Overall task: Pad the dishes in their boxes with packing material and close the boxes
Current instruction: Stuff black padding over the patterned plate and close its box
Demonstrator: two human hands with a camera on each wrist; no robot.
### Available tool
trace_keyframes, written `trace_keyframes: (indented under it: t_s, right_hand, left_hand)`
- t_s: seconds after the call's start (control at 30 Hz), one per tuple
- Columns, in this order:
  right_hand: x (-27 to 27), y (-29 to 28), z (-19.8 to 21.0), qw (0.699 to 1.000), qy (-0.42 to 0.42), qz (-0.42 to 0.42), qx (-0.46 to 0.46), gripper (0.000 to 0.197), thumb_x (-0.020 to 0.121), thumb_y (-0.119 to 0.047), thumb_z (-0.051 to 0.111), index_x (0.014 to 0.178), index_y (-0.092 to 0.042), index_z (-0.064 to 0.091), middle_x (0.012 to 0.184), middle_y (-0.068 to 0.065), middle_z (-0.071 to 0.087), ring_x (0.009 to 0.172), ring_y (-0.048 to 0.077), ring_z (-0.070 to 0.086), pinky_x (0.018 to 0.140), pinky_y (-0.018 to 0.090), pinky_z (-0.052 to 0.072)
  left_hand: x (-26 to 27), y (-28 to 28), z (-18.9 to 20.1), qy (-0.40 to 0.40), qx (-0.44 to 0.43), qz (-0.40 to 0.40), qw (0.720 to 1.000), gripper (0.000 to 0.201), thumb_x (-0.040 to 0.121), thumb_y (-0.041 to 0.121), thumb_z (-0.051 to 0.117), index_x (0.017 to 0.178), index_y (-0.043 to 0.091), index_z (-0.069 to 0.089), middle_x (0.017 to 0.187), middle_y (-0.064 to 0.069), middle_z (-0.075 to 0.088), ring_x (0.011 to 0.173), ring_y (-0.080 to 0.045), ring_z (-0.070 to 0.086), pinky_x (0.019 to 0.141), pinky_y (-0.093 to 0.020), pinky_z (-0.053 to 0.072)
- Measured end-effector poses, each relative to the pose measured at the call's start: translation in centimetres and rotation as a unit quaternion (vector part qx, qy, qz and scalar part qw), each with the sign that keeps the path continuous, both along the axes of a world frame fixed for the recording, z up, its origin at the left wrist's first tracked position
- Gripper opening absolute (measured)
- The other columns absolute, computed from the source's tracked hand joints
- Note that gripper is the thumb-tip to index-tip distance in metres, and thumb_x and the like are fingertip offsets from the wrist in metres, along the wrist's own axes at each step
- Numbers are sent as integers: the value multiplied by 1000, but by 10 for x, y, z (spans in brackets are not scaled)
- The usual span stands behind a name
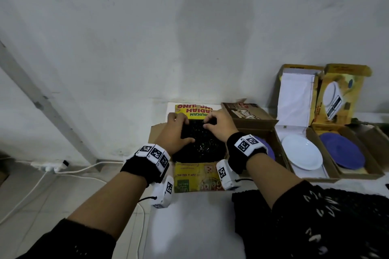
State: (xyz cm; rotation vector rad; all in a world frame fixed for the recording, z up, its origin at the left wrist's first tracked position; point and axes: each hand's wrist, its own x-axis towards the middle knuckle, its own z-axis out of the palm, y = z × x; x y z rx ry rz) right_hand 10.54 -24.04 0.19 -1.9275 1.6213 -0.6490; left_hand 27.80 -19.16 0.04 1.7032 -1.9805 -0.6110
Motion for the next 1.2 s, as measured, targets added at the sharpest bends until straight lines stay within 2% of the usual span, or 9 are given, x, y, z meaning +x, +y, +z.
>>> trace_keyframes:
  t_s: [0.1,0.17,0.27,0.4,0.53,0.67,0.87,1.03,1.2]
  right_hand:
    - [0,2,-7,993,107,53,14,22,81,-21,71,102,-13,69,117,12,52,114,26,47,93,25,35]
    - [2,10,-6,982,180,62,-23,32,82,-30,69,111,-18,65,122,9,43,119,27,38,100,34,35]
    - [11,23,-10,954,266,122,-62,42,83,-38,64,120,-17,58,120,10,43,114,30,40,96,40,39]
    - [16,31,-26,927,313,194,69,49,93,-35,54,137,-15,43,132,16,38,120,37,39,97,46,42]
    - [18,32,-25,944,274,181,34,46,94,-34,50,137,-22,41,132,15,39,120,37,38,94,47,43]
    - [23,38,-34,912,288,255,146,49,97,-36,45,144,-31,32,143,14,30,128,40,31,105,50,35]
    - [-8,31,4,956,171,228,70,34,97,-29,48,126,-15,58,126,12,54,119,28,48,99,36,39]
    - [-79,50,37,985,69,157,-12,20,89,-17,60,106,-8,68,106,12,67,100,25,61,85,30,44]
    - [-191,93,37,996,57,62,17,16,86,-13,64,101,-10,70,96,6,69,86,15,60,75,17,43]
  left_hand:
    - [1,2,-6,-137,-14,-24,990,48,79,36,72,117,16,50,128,-2,42,106,-20,54,71,-12,22]
    - [0,-2,-13,-169,-25,-37,985,48,79,40,70,117,18,51,129,-1,45,111,-22,51,84,-18,33]
    - [-2,-6,-16,-238,-15,-53,970,49,81,47,64,119,19,51,131,-3,46,123,-25,39,98,-36,35]
    - [1,-4,-24,-292,-5,-56,955,47,86,49,55,126,25,54,139,-6,33,131,-30,24,105,-44,25]
    - [9,1,-27,-276,-11,-56,959,42,92,43,44,132,30,50,134,-1,43,128,-26,30,106,-42,22]
    - [15,7,-17,-223,-23,-13,974,30,92,37,46,120,31,57,127,3,52,125,-22,35,101,-40,27]
    - [1,19,10,-132,-45,11,990,23,86,36,56,107,29,62,111,1,62,105,-24,56,88,-39,46]
    - [-63,31,34,-78,-45,-45,995,22,87,33,58,105,22,63,105,-1,65,97,-22,60,82,-38,50]
    - [-163,56,34,-51,-14,-109,993,14,85,26,61,97,22,64,99,1,67,90,-17,62,80,-30,50]
